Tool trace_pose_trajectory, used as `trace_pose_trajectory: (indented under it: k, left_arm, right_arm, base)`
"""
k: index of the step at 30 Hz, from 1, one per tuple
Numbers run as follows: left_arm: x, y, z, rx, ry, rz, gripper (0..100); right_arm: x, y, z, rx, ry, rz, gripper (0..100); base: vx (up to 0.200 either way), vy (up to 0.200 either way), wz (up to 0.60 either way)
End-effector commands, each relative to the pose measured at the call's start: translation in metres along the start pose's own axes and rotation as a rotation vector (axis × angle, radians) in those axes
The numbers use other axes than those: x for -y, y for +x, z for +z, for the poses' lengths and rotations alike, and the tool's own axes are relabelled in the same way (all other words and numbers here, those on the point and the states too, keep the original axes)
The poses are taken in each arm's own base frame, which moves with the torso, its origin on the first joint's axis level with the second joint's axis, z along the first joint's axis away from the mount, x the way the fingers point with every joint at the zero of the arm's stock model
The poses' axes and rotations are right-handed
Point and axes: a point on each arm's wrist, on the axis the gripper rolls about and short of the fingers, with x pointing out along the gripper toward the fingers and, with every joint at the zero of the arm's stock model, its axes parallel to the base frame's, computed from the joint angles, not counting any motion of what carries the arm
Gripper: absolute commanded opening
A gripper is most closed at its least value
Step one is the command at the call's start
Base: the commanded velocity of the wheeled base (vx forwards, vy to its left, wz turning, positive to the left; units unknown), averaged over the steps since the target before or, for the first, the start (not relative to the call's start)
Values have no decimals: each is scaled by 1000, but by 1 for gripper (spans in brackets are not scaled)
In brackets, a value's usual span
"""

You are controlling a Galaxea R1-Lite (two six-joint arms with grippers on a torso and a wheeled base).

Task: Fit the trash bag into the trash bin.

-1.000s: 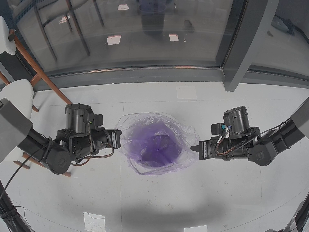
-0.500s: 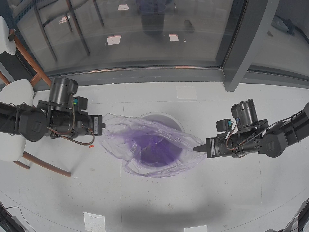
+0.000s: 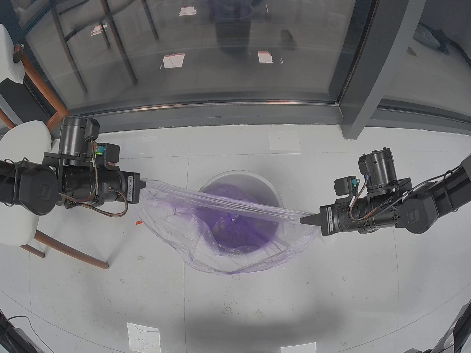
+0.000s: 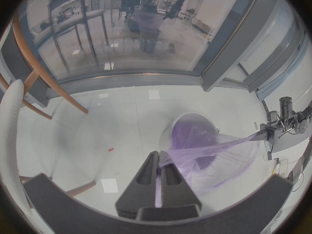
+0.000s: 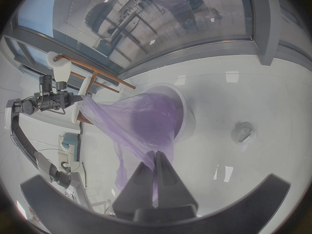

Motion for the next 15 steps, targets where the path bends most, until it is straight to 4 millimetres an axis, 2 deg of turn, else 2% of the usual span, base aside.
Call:
trace_pose_trajectory:
  k: [1,5,10,13,15]
  left_arm:
    - [12,34,-37,-86,31,-9,0]
    - [9,56,-53,-131,161,10,0]
    - [9,70,-55,-119,186,36,0]
    - [5,92,-60,-74,191,78,0]
    - [2,98,-60,-42,191,88,0]
  right_arm:
    - [10,18,-5,-27,-17,-9,0]
    - [17,30,-12,-60,-23,-19,0]
    - [25,45,-18,-91,-44,-27,0]
    - [33,57,-15,-55,-51,-29,0]
    - [41,63,-14,-25,-59,-38,0]
  base:
    - [0,0,0]
    - [0,0,0]
    - [0,0,0]
    - [0,0,0]
    - [0,0,0]
